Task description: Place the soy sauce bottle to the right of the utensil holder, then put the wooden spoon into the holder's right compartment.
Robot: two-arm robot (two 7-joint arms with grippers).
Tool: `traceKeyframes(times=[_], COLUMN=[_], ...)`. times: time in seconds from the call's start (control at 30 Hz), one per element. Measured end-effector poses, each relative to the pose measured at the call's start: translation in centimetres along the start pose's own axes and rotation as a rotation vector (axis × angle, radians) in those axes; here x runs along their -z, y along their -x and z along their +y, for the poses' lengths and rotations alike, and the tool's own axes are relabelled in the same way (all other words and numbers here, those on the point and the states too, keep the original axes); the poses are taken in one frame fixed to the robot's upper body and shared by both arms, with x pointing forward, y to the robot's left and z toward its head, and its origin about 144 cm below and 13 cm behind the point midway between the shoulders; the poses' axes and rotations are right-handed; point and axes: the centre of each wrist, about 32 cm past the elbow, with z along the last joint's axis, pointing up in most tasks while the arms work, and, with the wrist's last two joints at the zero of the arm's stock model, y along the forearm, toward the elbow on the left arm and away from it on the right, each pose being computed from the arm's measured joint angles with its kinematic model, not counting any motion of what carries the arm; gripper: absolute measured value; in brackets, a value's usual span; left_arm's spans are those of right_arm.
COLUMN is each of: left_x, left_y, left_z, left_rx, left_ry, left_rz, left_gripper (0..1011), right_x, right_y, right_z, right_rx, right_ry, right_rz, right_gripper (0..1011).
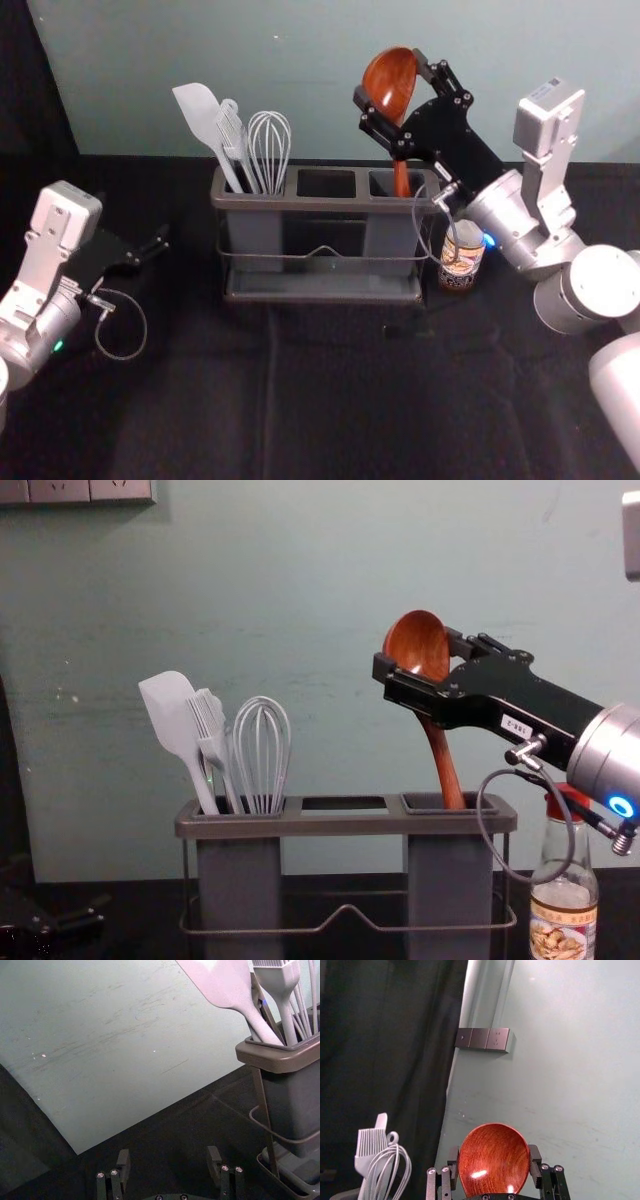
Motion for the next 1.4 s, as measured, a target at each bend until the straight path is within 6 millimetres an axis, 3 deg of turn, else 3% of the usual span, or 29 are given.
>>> traceKeyframes(times=[1.4], left_x=[0.0], left_y=[0.0], left_z=[0.0], left_rx=[0.0], left_ry=[0.0], left_rz=[0.0], left_gripper=[1005], right_x=[1.9], right_y=[1.0], right_z=[-2.3], right_rx=[-0.011], right_ry=[0.024], right_rz=[0.054], right_gripper=[840])
